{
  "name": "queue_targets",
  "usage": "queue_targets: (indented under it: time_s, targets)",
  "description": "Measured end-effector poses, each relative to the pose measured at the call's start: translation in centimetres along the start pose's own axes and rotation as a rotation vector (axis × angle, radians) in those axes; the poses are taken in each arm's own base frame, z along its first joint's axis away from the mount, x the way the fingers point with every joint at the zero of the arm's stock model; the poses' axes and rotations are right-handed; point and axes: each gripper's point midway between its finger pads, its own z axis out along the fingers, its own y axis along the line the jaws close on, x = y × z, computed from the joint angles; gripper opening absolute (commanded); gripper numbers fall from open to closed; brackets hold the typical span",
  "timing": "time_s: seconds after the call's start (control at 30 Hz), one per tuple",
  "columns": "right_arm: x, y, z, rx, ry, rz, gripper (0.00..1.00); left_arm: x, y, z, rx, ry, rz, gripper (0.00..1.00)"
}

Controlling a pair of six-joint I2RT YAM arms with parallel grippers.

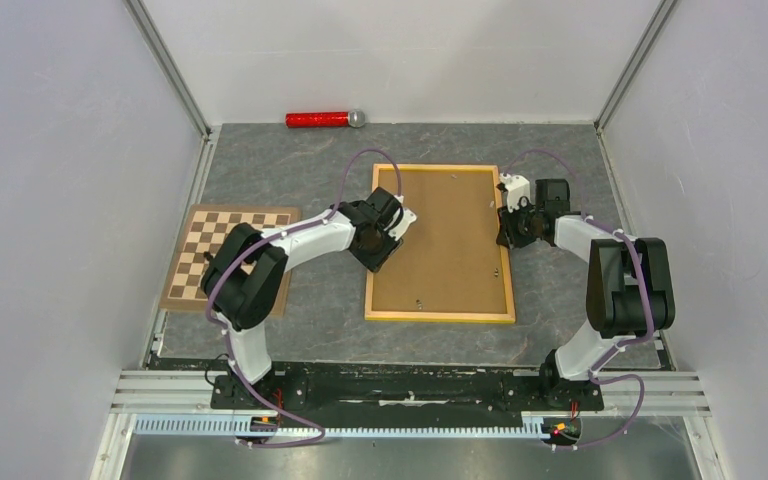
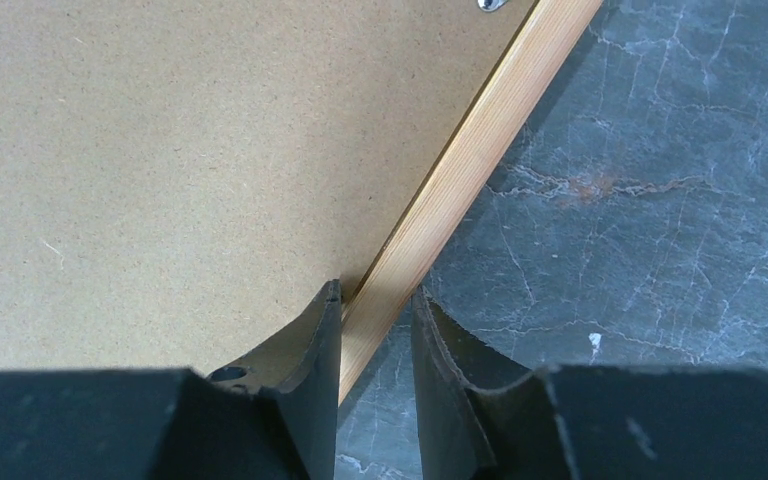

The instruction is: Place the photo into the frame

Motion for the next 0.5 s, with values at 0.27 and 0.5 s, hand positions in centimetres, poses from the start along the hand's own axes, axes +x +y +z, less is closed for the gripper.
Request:
queue_targets:
  time_s: [0.27, 0.5]
  targets:
    - [-0.07, -0.12, -0.03, -0.003, -0.003, -0.043, 0.0, -0.08, 0.2, -0.07, -0.034, -0.064, 0.006, 0.02]
    - [-0.16, -0.35, -0.02, 0.001, -0.006, -0.079, 0.0, -0.42, 0.36, -0.05, -0.047, -0.11, 0.018, 0.02]
